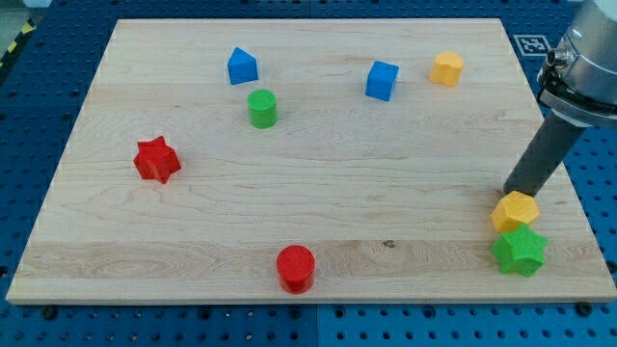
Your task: Push the yellow heart a bit left
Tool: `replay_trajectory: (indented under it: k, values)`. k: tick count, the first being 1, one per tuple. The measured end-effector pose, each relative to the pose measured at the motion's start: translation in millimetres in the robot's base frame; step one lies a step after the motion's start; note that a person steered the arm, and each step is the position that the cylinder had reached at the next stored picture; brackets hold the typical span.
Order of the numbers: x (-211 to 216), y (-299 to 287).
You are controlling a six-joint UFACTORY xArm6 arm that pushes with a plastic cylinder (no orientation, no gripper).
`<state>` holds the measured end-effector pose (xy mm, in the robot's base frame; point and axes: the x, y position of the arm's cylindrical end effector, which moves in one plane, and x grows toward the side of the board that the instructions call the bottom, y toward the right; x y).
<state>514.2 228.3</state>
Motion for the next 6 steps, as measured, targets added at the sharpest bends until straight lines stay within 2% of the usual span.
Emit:
replay_trajectory:
  k: [1,3,4,5,6]
  values:
    - [-14,0]
    - [-142,0]
    - [-183,0]
    - [-190,0]
    - [-207,-29]
